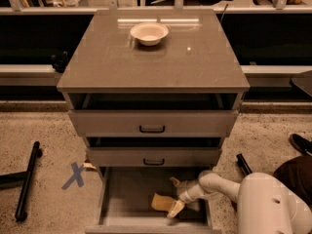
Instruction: Pick sponge from bottom drawer and place on counter
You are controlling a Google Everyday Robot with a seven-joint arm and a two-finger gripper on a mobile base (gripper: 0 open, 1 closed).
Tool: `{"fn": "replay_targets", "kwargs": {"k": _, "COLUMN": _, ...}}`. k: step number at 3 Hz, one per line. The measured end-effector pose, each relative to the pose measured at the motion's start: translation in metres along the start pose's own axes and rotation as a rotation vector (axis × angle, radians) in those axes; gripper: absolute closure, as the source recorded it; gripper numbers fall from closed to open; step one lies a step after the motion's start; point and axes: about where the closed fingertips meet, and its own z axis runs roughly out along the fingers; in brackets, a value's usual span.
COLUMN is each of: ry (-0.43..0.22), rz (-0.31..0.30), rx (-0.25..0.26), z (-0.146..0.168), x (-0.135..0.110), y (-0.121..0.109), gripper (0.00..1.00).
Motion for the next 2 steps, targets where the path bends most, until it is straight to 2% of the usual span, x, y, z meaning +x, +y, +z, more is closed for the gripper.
{"fn": "replay_targets", "kwargs": {"k": 1, "ry": 0.000, "rz": 0.000, "rx": 0.000, "z": 0.0000, "x": 0.0000, "y": 0.0000, "gripper": 0.00}}
{"fn": "replay_targets", "kwargs": {"k": 2, "ry": 0.048, "rz": 0.005, "rx": 0.017, "z": 0.0096, "x": 0.0090, "y": -0.0002, "gripper": 0.00}}
